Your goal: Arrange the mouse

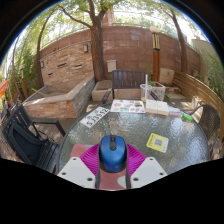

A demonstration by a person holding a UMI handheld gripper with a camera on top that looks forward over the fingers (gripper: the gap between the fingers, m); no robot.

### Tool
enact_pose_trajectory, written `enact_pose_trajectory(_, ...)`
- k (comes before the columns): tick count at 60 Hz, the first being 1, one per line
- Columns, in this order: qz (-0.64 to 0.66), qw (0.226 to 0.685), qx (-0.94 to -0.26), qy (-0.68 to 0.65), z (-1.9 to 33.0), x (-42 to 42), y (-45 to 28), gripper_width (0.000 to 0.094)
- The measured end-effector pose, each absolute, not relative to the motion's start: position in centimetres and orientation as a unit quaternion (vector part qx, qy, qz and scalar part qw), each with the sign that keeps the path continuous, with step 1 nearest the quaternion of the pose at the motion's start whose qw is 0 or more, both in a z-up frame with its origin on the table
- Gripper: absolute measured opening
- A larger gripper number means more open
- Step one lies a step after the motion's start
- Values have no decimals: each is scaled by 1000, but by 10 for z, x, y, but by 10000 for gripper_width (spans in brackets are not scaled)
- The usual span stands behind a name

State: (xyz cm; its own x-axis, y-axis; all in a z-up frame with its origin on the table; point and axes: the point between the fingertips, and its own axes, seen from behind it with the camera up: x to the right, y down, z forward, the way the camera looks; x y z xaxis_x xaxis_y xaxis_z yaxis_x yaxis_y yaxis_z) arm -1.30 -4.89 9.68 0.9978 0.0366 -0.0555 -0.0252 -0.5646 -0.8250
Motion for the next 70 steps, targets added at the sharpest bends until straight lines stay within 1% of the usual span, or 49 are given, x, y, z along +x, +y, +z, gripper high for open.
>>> enact_pose_trajectory(2,29,444,-895,-11,71,-19,-52,344)
enact_pose_trajectory(5,30,424,-905,-16,40,-29,-55,386)
enact_pose_trajectory(6,29,420,-907,-17,21,-36,-57,390)
enact_pose_trajectory(9,28,400,-916,-18,1,-40,-61,423)
enact_pose_trajectory(11,27,386,-922,-17,-13,-39,-61,461)
enact_pose_trajectory(13,24,378,-926,-13,-16,-43,-70,499)
enact_pose_trajectory(16,16,386,-922,-9,-3,-41,-72,561)
enact_pose_trajectory(18,11,392,-920,-10,7,-38,-69,659)
enact_pose_trajectory(21,4,398,-917,-14,24,-40,-79,858)
enact_pose_trajectory(24,-3,400,-916,-11,42,-41,-91,824)
enact_pose_trajectory(28,-8,400,-916,-5,69,-41,-104,859)
enact_pose_trajectory(36,-22,404,-915,-12,121,-47,-142,851)
enact_pose_trajectory(42,-29,405,-913,-19,147,-50,-170,850)
enact_pose_trajectory(56,-42,408,-912,-20,179,-50,-212,848)
enact_pose_trajectory(70,-40,409,-911,-20,182,-55,-222,849)
